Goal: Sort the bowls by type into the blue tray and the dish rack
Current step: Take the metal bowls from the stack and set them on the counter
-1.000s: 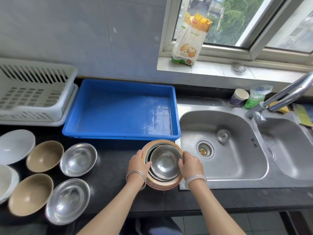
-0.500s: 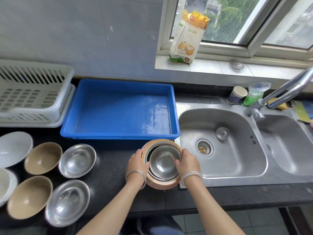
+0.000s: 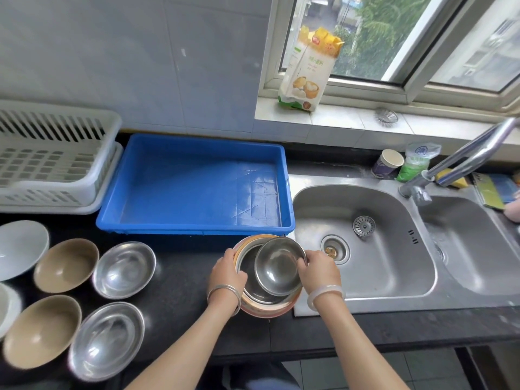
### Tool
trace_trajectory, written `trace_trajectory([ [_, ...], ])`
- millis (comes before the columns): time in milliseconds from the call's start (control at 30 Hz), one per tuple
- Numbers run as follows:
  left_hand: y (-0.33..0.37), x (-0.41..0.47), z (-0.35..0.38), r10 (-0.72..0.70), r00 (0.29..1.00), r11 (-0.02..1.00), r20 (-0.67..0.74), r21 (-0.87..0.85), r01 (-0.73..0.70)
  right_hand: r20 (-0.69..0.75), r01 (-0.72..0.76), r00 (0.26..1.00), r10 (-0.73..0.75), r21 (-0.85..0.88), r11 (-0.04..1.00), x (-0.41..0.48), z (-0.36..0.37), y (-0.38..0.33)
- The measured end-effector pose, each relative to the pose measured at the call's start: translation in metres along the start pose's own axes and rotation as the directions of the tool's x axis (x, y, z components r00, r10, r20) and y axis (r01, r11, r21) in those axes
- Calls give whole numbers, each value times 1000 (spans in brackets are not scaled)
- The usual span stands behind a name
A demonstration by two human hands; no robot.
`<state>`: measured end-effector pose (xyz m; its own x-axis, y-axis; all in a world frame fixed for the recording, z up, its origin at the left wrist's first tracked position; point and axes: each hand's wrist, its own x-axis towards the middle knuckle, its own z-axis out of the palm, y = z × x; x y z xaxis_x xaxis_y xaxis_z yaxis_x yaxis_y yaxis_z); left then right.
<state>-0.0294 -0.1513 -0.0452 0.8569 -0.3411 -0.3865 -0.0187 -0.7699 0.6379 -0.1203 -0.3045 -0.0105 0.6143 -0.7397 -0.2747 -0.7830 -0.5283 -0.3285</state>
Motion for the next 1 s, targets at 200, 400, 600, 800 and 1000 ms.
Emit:
trace_trajectory([
  [200, 7, -4, -6, 17, 1000, 999, 17, 33, -17, -44, -47, 998, 55, 173, 984, -3, -6, 6],
  [400, 13, -6, -10, 16, 1000, 999, -18, 37, -15, -14, -85, 995, 95, 322, 943, -4, -7, 16],
  [600, 18, -7, -10, 24, 997, 1000, -77, 20, -22, -17, -88, 995, 102, 365, 927, -6, -6, 22],
  [800, 28, -4, -9, 54, 984, 998, -168, -8, -56, 2, -118, 991, 132, 455, 883, -9, -14, 23],
  [1000, 29, 1, -21, 28, 986, 998, -164, -46, -36, -5, -107, 992, 129, 521, 847, -9, -24, 24],
])
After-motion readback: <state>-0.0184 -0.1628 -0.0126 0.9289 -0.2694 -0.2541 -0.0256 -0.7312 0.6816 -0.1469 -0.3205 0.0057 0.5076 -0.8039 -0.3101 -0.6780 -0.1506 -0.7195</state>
